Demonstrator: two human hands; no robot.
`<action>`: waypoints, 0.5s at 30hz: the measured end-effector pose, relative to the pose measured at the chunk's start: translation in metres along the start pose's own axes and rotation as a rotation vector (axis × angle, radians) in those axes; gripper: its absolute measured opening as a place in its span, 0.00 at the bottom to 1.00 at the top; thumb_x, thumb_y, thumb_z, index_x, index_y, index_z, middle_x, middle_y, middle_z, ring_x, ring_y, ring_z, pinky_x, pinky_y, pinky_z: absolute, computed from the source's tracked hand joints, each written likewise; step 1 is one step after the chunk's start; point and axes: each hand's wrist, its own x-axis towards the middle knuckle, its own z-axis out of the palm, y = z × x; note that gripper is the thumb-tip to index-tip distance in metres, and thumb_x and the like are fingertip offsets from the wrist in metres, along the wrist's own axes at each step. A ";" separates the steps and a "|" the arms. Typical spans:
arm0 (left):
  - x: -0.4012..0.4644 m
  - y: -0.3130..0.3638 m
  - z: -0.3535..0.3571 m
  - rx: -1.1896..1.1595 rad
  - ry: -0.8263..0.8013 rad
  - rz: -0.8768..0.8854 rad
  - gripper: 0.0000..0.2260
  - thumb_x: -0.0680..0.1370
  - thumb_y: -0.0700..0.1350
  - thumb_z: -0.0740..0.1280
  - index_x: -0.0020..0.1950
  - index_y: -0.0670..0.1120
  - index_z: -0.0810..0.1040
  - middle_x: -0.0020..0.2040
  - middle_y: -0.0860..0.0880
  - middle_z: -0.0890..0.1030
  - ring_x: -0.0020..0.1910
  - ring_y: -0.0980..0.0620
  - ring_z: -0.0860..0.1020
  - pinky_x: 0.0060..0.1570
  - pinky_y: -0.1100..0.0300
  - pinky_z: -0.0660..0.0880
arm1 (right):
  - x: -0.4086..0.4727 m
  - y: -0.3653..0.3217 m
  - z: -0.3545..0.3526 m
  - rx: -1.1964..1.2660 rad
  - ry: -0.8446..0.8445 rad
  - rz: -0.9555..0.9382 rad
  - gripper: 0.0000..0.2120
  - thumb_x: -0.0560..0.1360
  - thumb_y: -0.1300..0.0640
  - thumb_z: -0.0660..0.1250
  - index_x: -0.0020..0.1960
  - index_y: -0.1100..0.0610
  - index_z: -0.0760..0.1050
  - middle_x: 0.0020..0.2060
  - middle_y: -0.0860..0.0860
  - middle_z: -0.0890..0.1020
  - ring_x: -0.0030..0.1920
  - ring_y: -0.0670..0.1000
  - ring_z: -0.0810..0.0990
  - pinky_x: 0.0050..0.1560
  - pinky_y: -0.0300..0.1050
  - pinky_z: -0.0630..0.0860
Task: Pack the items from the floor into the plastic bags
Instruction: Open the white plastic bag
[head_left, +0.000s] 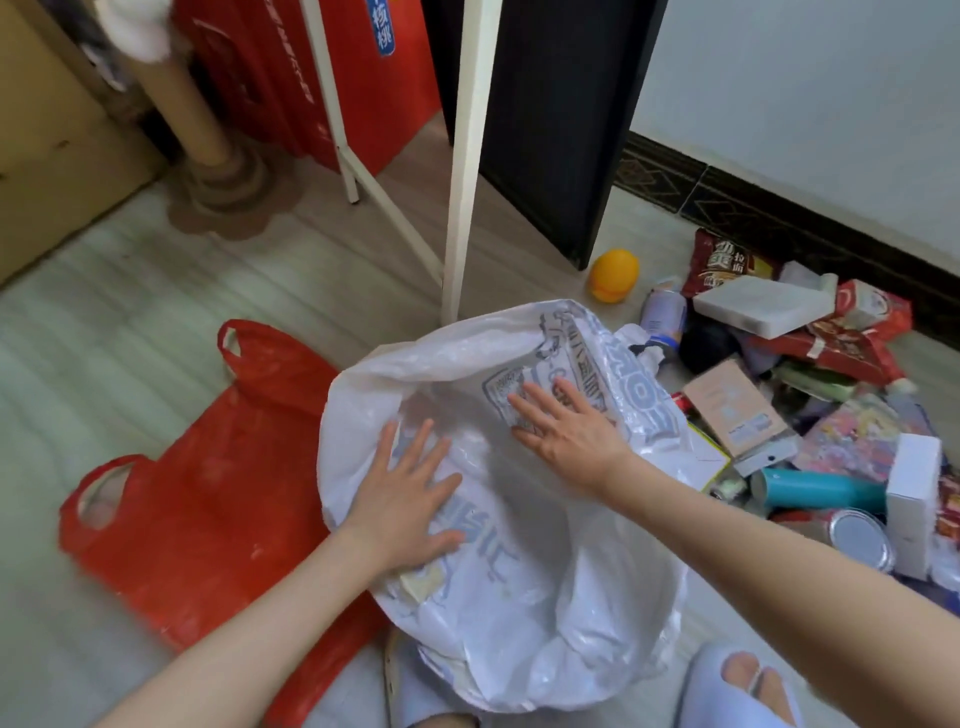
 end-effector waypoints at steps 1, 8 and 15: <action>0.000 -0.005 0.001 -0.003 -0.036 -0.013 0.45 0.62 0.73 0.33 0.75 0.54 0.54 0.76 0.46 0.40 0.67 0.45 0.27 0.62 0.39 0.25 | 0.005 0.004 0.001 -0.007 -0.033 0.001 0.22 0.82 0.54 0.46 0.75 0.51 0.50 0.76 0.55 0.41 0.75 0.58 0.38 0.70 0.62 0.35; 0.003 -0.033 0.020 0.027 -0.240 -0.080 0.37 0.69 0.74 0.45 0.75 0.58 0.49 0.77 0.47 0.41 0.72 0.44 0.32 0.65 0.38 0.26 | 0.028 0.023 0.020 0.087 -0.226 0.088 0.39 0.76 0.44 0.61 0.76 0.47 0.40 0.75 0.53 0.36 0.74 0.59 0.36 0.73 0.55 0.42; 0.006 -0.059 0.016 0.052 -0.377 -0.120 0.36 0.69 0.74 0.50 0.74 0.60 0.51 0.77 0.50 0.46 0.73 0.43 0.34 0.66 0.41 0.29 | 0.040 0.038 0.032 0.007 -0.363 0.164 0.34 0.77 0.41 0.57 0.76 0.47 0.43 0.75 0.53 0.37 0.74 0.60 0.34 0.70 0.60 0.34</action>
